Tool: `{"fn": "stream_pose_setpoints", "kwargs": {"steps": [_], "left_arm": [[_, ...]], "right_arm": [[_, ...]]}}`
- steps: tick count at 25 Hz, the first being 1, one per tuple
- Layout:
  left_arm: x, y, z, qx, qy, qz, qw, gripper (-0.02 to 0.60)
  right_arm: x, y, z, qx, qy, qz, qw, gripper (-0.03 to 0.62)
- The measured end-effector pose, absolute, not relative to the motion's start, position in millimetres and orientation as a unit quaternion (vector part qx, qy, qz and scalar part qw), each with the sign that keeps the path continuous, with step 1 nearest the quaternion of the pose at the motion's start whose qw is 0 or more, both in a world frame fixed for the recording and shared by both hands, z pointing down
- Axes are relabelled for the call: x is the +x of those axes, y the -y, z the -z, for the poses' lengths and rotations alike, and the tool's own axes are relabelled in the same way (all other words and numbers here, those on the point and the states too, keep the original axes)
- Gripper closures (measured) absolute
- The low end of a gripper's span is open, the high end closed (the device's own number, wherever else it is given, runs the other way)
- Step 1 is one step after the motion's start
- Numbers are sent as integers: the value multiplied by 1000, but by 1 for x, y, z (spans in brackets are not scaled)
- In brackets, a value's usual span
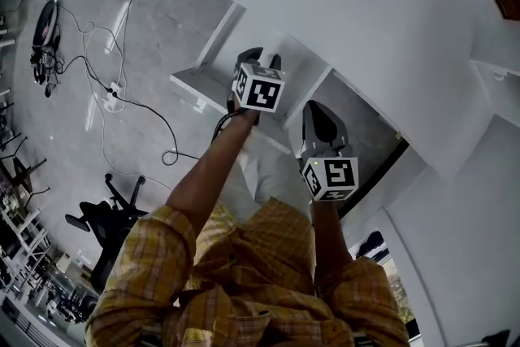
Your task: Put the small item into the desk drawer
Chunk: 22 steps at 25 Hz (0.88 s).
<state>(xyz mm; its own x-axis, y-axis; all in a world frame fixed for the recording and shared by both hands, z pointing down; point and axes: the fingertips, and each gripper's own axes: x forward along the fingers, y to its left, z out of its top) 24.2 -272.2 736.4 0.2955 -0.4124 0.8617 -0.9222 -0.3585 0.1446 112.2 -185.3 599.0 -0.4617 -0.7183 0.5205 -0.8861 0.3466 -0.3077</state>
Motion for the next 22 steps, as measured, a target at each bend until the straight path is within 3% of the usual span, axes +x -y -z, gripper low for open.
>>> {"fn": "stream_pose_setpoints", "kwargs": {"steps": [13,20,22], "left_arm": [[24,253,-628,767,477,-326,280,464],[10,243,-566,783,507,-276,231,578],[8,236,-548,790,512,-267,205,578]], "right_arm": [[108,185,-547,492,824,-246,133,592],[104,182,-506,497,832,-218,117,592],[101,178,-493,498,835,-203,120,592]]}}
